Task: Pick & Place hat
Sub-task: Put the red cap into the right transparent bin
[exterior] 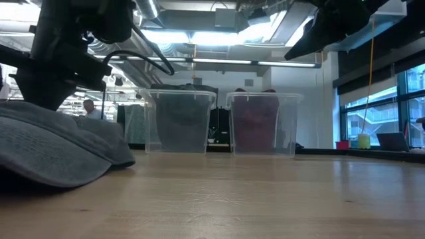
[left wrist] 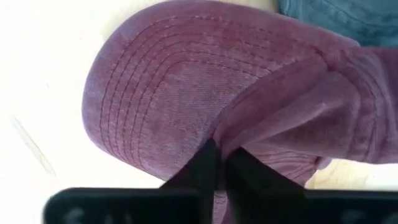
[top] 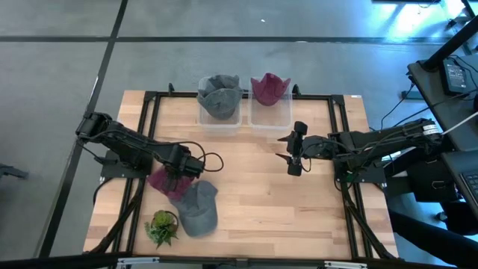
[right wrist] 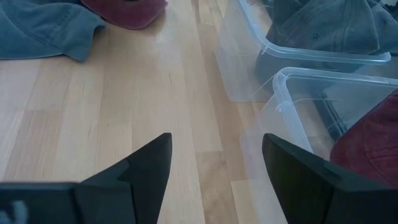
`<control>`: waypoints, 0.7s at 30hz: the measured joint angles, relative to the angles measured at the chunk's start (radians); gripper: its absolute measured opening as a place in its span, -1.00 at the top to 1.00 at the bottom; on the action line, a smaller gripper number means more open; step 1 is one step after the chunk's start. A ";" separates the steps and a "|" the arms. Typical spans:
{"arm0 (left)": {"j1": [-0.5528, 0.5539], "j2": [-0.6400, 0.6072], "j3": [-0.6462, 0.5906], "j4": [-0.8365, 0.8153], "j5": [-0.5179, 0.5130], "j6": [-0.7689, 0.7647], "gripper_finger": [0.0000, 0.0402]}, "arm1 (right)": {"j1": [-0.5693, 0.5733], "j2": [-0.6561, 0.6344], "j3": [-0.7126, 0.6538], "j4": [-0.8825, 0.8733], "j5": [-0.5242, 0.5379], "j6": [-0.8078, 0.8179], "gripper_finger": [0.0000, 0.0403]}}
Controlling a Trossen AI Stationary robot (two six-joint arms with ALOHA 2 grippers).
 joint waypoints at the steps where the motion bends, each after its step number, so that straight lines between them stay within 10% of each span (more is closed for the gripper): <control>1: 0.000 0.000 0.000 0.000 0.000 0.000 0.95 | 0.000 0.000 0.000 0.000 0.000 0.000 -0.24; 21: 0.129 -0.229 0.240 -0.031 -0.241 -0.292 0.98 | 0.000 0.000 0.000 0.032 0.000 0.000 -0.24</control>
